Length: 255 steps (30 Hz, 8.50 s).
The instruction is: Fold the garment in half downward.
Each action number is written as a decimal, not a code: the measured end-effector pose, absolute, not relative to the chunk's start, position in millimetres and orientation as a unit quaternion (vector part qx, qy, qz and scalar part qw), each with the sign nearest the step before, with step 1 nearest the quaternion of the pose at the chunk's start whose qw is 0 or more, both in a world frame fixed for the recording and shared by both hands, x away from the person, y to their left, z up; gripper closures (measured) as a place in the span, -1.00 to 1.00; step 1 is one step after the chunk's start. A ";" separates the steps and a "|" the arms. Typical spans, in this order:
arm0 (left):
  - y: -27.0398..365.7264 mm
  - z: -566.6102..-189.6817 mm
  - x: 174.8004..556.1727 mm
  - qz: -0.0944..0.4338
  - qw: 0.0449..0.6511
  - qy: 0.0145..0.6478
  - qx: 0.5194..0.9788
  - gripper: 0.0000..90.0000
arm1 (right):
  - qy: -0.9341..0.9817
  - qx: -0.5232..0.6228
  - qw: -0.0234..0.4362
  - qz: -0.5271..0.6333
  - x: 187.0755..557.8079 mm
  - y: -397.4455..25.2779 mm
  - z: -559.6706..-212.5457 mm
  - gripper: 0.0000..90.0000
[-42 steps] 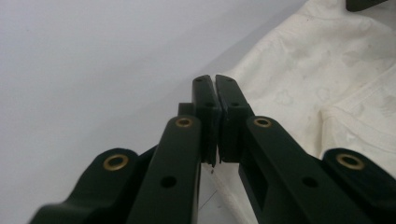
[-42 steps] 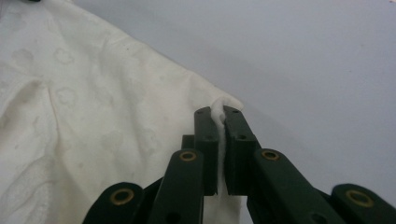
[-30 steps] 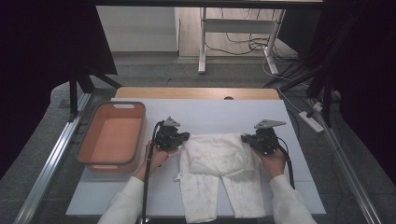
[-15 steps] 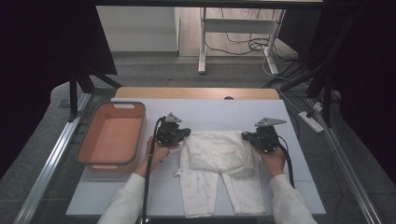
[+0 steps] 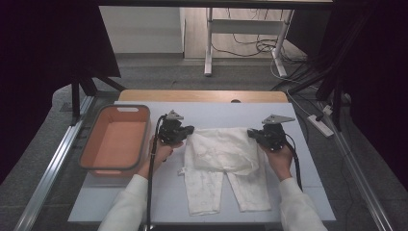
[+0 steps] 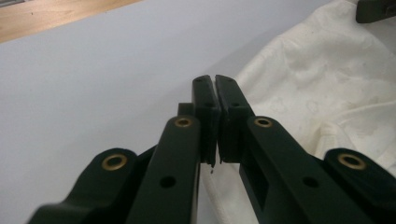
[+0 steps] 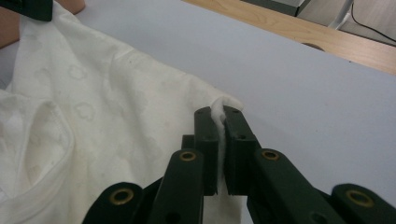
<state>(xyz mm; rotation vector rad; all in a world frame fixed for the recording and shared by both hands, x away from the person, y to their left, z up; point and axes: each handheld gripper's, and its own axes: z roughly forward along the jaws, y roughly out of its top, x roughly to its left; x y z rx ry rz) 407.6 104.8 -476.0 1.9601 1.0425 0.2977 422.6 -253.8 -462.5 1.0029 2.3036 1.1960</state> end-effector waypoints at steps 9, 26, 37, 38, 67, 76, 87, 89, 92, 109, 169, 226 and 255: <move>104.4 -474.3 409.0 0.122 0.443 0.421 0.782 0.88 | 0.807 0.362 0.190 0.426 427.1 -259.5 -460.9 0.88; 99.2 -468.2 400.2 0.129 0.422 0.417 0.795 -0.25 | 0.795 0.374 0.191 0.438 422.9 -260.8 -460.3 -0.02; 97.1 -469.5 393.9 0.115 0.423 0.409 0.800 -0.26 | 0.803 0.372 0.183 0.428 415.3 -258.4 -468.6 -0.05; 96.6 -469.2 392.6 0.114 0.423 0.407 0.801 -0.26 | 0.804 0.372 0.183 0.426 414.4 -258.3 -469.0 -0.05; 89.4 -486.5 361.1 0.102 0.388 0.392 0.828 -0.26 | 0.816 0.362 0.170 0.418 379.9 -268.3 -477.8 -0.17; 90.8 -488.4 343.1 0.109 0.378 0.386 0.834 -0.26 | 0.810 0.361 0.172 0.430 364.6 -272.6 -474.8 -0.22; 89.2 -485.7 327.2 0.107 0.384 0.379 0.835 -0.26 | 0.820 0.347 0.172 0.421 340.8 -273.2 -478.9 -0.25; 89.1 -486.7 323.9 0.104 0.383 0.377 0.837 -0.26 | 0.822 0.345 0.169 0.420 336.3 -273.4 -479.8 -0.25; 88.5 -488.9 319.1 0.100 0.380 0.375 0.840 -0.26 | 0.825 0.344 0.166 0.417 329.6 -272.3 -481.4 -0.26; 76.7 -505.5 303.4 0.082 0.352 0.368 0.857 -0.26 | 0.850 0.326 0.146 0.388 300.6 -268.4 -497.6 -0.28; 77.4 -509.9 298.7 0.045 0.362 0.361 0.858 0.89 | 0.862 0.308 0.172 0.364 292.3 -268.7 -493.1 0.90; 84.4 -511.1 245.2 0.017 0.372 0.340 0.864 0.82 | 0.870 0.294 0.149 0.367 227.7 -273.0 -491.8 0.89; 89.3 -509.8 278.9 0.067 0.384 0.407 0.826 -0.14 | 0.860 0.352 0.157 0.335 281.3 -263.8 -511.2 0.09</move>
